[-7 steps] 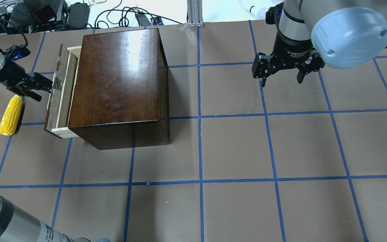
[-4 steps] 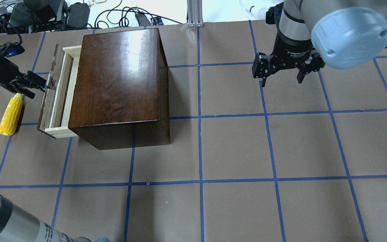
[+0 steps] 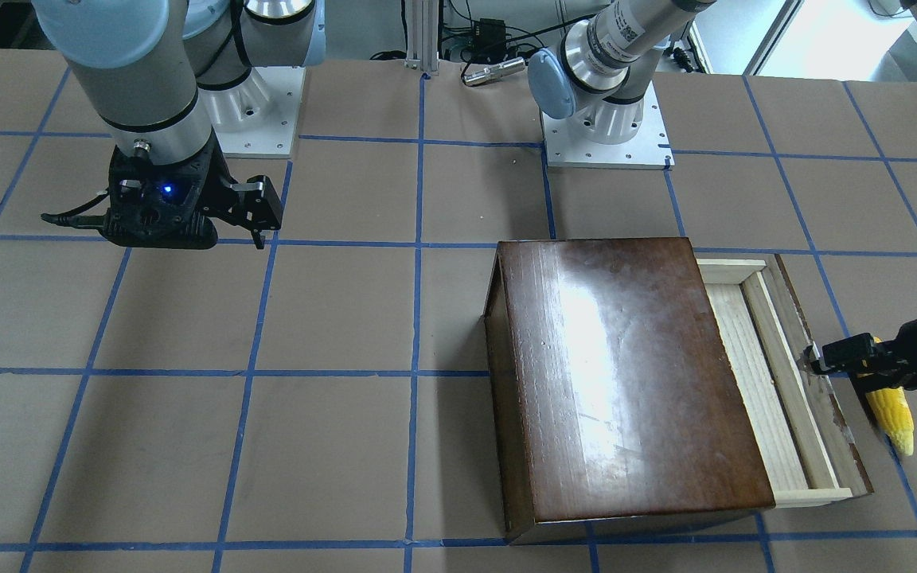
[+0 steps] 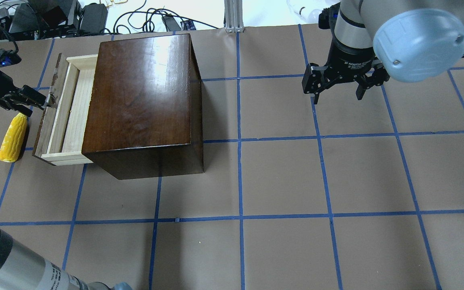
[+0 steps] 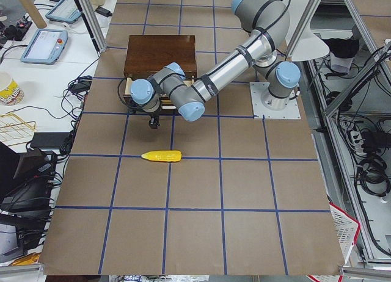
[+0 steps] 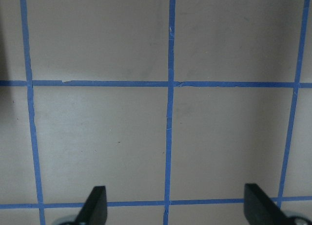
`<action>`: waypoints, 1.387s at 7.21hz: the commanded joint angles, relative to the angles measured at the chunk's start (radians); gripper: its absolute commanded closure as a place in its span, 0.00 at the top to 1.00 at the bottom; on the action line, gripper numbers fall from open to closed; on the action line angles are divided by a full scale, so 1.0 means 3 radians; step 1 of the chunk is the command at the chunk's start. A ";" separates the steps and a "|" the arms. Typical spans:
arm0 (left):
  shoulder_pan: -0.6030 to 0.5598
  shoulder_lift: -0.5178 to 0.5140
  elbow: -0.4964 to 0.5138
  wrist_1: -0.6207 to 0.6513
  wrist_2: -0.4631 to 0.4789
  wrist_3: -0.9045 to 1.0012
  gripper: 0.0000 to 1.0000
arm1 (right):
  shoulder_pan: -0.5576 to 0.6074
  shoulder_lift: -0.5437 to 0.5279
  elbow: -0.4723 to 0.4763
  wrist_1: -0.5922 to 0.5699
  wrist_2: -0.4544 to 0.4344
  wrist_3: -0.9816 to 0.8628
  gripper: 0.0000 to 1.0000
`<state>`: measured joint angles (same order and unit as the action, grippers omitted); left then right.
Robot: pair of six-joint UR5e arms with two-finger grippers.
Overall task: Open drawer and put corn inside
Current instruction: 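Pull the drawer outward from the cabinet with the left gripper, then release the handle and move the left gripper over the corn cob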
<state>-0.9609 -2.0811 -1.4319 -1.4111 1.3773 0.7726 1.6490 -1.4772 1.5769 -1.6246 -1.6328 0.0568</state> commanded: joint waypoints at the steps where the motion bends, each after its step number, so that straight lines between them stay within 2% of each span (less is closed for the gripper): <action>1: 0.0033 -0.0017 0.0023 -0.0006 0.0011 0.0048 1.00 | 0.0000 0.0000 0.0000 -0.0005 -0.0003 0.0000 1.00; 3: 0.0048 0.0125 0.0109 -0.0178 0.0031 0.0038 1.00 | 0.0000 0.0000 0.0000 0.0000 0.0002 0.0000 1.00; 5: 0.0211 0.0096 0.0461 -0.0266 0.0195 0.0033 1.00 | 0.0000 0.0000 0.0000 0.0000 -0.0003 0.0000 1.00; 10: 0.0258 -0.0190 0.0320 0.0245 0.0716 -0.0467 1.00 | 0.0000 0.0000 0.0000 0.0000 -0.0003 0.0000 1.00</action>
<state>-0.8841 -2.1167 -1.3197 -1.3685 1.5623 0.6838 1.6490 -1.4772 1.5769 -1.6245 -1.6337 0.0568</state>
